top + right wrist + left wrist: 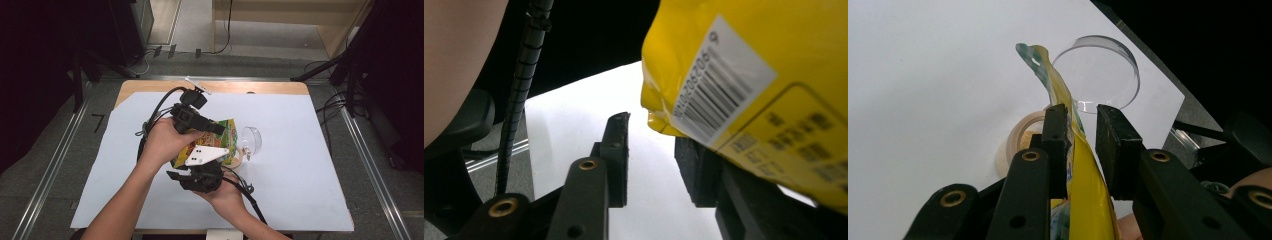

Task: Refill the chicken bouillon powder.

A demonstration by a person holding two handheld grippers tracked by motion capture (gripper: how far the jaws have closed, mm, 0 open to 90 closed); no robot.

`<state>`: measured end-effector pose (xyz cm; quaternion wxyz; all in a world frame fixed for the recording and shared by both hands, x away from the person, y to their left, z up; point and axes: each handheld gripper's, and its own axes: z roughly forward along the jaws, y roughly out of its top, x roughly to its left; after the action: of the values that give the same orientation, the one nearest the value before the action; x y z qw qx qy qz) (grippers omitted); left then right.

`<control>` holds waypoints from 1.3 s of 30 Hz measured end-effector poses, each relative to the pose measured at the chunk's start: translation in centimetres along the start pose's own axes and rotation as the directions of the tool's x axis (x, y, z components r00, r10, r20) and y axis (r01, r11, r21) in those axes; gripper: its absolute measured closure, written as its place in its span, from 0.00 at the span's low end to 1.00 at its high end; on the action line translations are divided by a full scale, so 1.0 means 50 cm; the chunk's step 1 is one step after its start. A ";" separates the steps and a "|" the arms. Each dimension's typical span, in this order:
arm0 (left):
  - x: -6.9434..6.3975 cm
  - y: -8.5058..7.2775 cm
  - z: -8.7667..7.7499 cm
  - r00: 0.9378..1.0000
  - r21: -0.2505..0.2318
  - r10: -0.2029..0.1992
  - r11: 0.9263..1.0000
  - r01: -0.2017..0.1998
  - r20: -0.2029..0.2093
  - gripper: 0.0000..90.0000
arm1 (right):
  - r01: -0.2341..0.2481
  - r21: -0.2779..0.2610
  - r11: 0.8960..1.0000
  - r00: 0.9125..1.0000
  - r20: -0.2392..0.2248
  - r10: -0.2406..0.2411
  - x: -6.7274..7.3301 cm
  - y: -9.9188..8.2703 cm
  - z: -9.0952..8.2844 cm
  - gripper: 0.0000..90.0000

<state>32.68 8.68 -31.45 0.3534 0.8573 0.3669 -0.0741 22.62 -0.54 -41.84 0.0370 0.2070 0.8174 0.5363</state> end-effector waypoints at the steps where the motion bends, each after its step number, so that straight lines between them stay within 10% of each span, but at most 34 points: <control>1: 0.000 -0.002 0.000 1.000 -0.001 -0.004 1.000 0.004 0.002 0.84 | 0.000 0.000 1.000 1.000 -0.005 0.000 0.001 -0.001 0.001 0.74; 39: 0.032 -0.057 0.003 0.998 0.050 0.012 0.999 -0.014 0.059 0.93 | 0.013 0.072 0.997 0.998 -0.055 -0.009 0.005 -0.052 0.036 0.61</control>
<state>31.90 10.88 -33.78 0.3426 0.8658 0.3489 -0.1061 22.14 0.22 -44.88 0.0101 0.1889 0.8381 0.5116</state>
